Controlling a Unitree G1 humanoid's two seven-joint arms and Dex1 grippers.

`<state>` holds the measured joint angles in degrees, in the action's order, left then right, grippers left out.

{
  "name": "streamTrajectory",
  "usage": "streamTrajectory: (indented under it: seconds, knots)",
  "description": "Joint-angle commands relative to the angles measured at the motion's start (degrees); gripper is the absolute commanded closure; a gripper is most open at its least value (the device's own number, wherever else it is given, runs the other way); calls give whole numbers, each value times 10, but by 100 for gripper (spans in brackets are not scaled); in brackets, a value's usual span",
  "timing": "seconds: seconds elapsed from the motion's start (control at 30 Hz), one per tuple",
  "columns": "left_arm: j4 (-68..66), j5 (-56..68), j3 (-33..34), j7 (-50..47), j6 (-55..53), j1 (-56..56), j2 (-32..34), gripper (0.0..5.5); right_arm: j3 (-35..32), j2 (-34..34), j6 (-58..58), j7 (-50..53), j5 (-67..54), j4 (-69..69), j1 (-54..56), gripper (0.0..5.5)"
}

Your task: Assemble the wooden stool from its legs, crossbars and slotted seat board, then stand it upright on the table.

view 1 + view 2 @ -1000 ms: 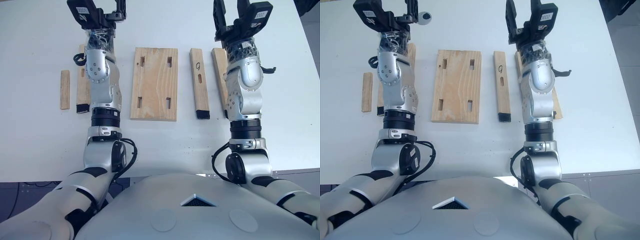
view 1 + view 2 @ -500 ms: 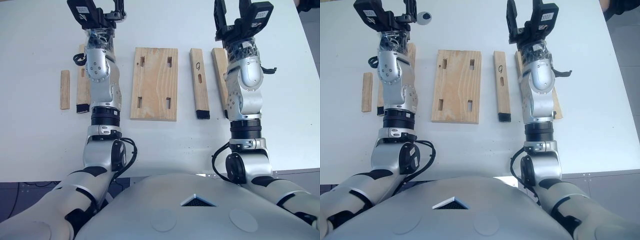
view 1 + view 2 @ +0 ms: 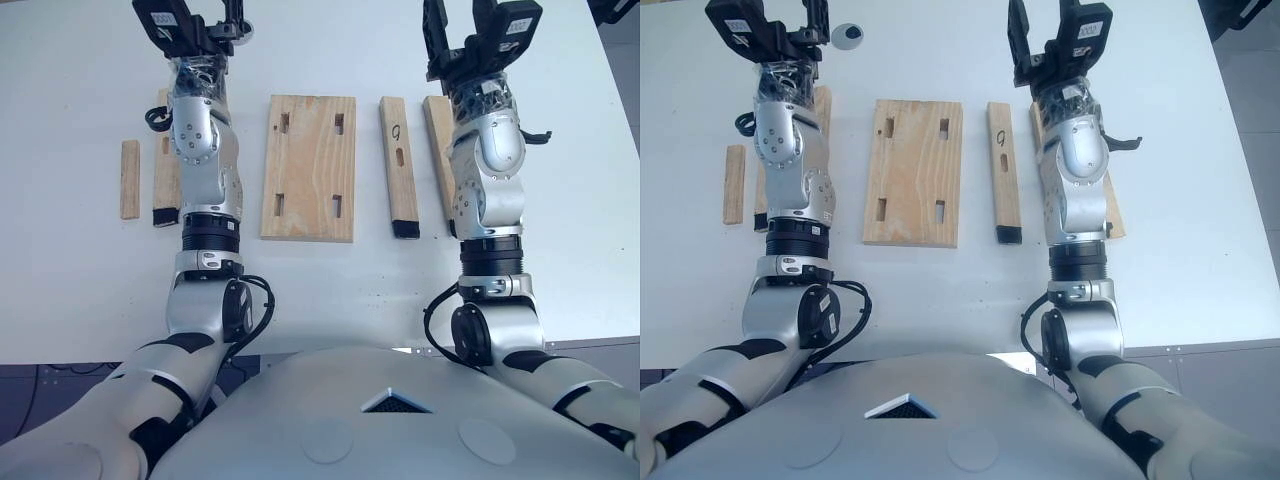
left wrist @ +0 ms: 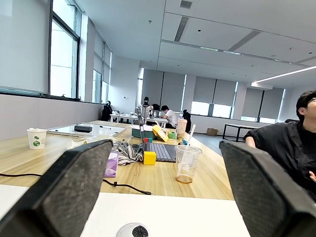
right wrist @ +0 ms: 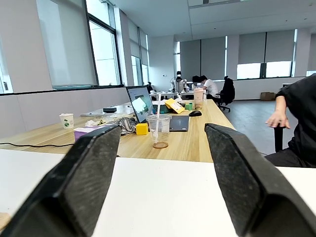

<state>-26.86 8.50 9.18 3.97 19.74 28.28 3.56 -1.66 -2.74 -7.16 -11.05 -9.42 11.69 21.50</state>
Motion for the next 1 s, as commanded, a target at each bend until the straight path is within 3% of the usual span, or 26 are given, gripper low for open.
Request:
streamTrajectory:
  seconds: [0.03,0.43,0.57,0.77,0.9,1.0]
  knots:
    - [-3,-5,-1,-1,-2,4,3,154,3,5,3,9,12,6,12,221]
    - [-4,-17,-2,-6,-5,-2,8,154,-9,-4,5,29,25,7,4,221]
    - [0,-17,-3,5,-7,-13,14,154,-22,-43,25,18,34,-14,-18,221]
    - [59,-14,4,11,-27,-71,30,154,-85,-151,175,-75,-41,-203,-206,221]
    - [118,-16,0,-4,-49,-115,20,154,-132,-178,246,-92,-71,-275,-351,221]
    - [151,-18,-3,-14,-64,-139,14,154,-128,-193,251,-122,-62,-280,-413,221]
